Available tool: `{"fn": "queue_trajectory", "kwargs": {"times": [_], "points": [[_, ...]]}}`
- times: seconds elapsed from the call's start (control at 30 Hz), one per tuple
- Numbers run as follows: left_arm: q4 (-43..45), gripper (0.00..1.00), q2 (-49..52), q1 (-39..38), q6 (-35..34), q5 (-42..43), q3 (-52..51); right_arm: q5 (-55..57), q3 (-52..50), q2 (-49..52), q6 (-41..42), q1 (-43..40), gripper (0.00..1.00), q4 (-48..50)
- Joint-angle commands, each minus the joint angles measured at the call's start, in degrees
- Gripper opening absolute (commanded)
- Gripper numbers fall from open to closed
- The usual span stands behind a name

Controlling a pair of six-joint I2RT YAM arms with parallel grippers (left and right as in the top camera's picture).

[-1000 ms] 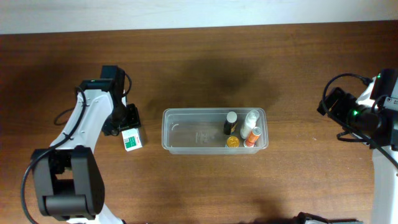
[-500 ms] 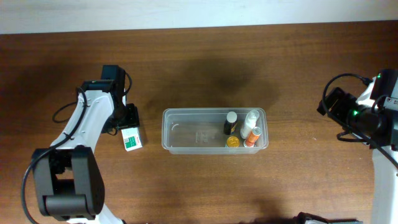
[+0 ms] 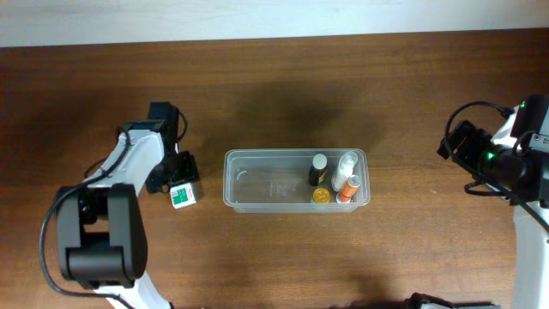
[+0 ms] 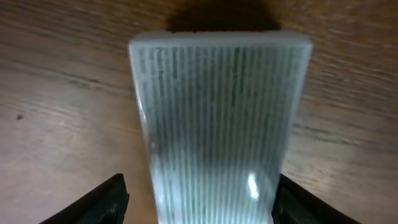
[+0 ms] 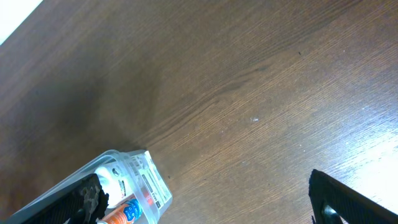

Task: Pack container
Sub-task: 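Move the left gripper to the Panadol box and grasp it, then carry the Panadol box into the container and lay it flat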

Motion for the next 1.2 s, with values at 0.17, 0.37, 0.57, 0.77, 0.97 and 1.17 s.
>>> {"fn": "queue_trajectory", "kwargs": {"times": [0.17,0.37,0.57,0.77,0.97,1.17], "points": [[1.90,0.51,3.28,0.24,-0.83,0.70,-0.15,-0.28,0.50,0.22,0.28,-0.26,0.98,0.02],[-1.64,0.45,2.34,0.24,3.10,0.61,3.56,-0.26,0.50,0.20,0.28,-0.26,0.98,0.02],[-11.67,0.42,-1.01,-0.20,13.40,2.36,15.32,-0.26,0.50,0.22,0.28,-0.26,0.98,0.02],[-20.63,0.39,-4.61,-4.72,31.41,13.97,29.38,-0.28,0.50,0.20,0.28,-0.26,0.98,0.02],[-21.84,0.34,-6.47,-15.21,46.66,15.43,33.09,-0.26,0.50,0.22,0.28,-0.26,0.98,0.02],[-21.86,0.34,-5.75,-25.29,57.53,13.86,32.94,-0.26,0.50,0.22,0.28,-0.26,0.98,0.02]]}}
